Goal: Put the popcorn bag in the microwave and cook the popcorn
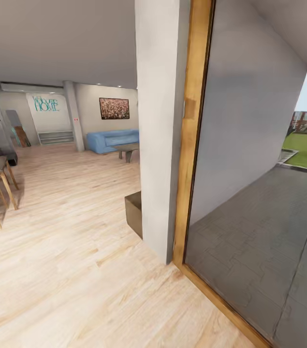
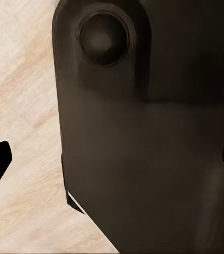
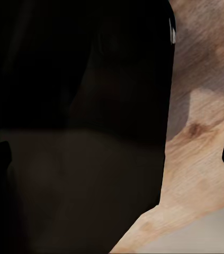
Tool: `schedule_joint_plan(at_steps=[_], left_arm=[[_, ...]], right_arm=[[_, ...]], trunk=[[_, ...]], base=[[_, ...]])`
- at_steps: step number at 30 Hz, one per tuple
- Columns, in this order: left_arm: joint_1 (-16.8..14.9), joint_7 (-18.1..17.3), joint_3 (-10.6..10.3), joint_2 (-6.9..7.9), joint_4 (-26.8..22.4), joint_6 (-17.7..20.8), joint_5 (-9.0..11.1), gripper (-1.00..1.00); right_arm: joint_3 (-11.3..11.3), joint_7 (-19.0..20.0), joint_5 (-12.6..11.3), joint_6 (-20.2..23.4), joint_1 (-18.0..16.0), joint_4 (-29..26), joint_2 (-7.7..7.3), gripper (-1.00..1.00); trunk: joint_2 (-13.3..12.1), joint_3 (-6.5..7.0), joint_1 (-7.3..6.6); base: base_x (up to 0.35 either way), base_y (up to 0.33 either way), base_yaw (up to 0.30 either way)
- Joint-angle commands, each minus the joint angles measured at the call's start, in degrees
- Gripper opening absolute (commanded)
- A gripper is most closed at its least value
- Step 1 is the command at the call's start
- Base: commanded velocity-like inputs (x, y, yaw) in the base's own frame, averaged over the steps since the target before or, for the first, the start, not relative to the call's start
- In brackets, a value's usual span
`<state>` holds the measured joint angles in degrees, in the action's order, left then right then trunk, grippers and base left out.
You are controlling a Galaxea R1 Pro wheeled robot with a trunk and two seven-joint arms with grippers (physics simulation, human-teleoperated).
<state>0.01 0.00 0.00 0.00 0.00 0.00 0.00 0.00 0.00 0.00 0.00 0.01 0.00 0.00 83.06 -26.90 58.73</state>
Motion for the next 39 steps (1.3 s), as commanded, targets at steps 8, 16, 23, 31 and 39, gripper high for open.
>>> schedule_joint_plan(at_steps=[8, 16, 23, 31, 39], left_arm=[[0.0, -0.8, 0.1, -0.52, -0.2, 2.1, 0.2, 1.00], [-0.1, -0.7, 0.1, -1.11, -0.7, 2.1, 0.3, 1.00], [-2.3, -0.5, 0.2, -0.98, -3.2, 1.2, 0.3, 1.00], [-4.5, -0.5, 0.3, -0.86, -3.7, 0.6, 0.3, 1.00], [-4.4, -0.5, 0.4, -1.19, -3.6, -2.0, 0.3, 1.00]], right_arm=[[0.3, -0.3, 0.4, 0.3, -0.7, -0.8, -0.33, 1.00], [0.1, -0.3, 0.3, 0.7, -1.4, -3.4, -0.31, 1.00], [0.0, -0.4, 0.4, 0.2, -2.4, -9.2, -1.12, 1.00], [-0.3, -0.4, 0.2, 0.2, -2.4, -14.3, -1.09, 1.00], [-0.3, -0.5, 0.5, -1.7, -2.5, -16.3, -1.08, 1.00]], trunk=[[0.0, -0.03, 0.00], [0.0, -0.03, 0.00], [0.0, -0.03, 0.00], [0.0, -0.03, 0.00], [0.0, -0.03, 0.00]], base=[[0.000, 0.000, 0.000], [0.000, 0.000, 0.000], [0.001, 0.000, 0.000], [0.200, 0.000, 0.023], [0.024, 0.000, 0.245]])
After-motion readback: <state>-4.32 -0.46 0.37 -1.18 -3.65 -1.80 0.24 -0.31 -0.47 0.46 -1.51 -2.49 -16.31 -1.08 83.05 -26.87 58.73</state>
